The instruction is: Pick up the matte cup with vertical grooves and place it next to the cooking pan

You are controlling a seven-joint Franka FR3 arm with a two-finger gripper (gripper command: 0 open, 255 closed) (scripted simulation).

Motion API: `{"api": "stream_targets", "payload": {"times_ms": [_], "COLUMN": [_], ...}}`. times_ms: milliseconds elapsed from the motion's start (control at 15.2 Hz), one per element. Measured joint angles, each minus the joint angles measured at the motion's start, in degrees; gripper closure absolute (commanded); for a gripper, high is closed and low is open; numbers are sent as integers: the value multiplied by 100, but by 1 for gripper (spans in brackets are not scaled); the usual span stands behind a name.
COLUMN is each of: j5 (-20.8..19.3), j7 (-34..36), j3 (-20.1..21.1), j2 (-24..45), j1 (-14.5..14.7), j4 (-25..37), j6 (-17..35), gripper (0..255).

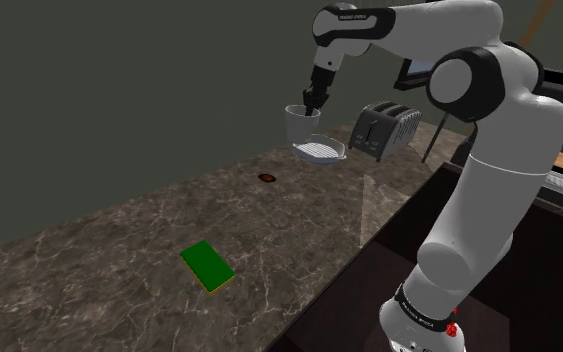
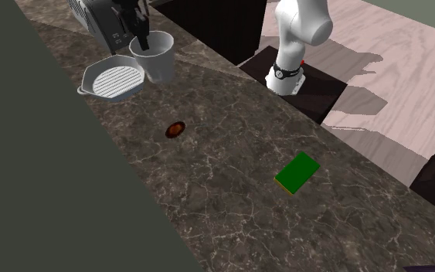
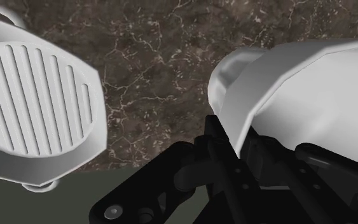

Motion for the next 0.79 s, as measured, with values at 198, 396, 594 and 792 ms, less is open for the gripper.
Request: {"api": "stream_targets", "payload": {"times_ms": [198, 396, 594, 792], "j5": [15, 19, 27, 43], "j7": [-108, -159, -193, -233], "j3": [-31, -34, -27, -23], "j2": [61, 49, 44, 75], "j1": [-46, -47, -37, -32], "j4": [-67, -293, -540, -731], "j6": [109, 316, 555, 773], "gripper": [255, 255, 255, 255]}}
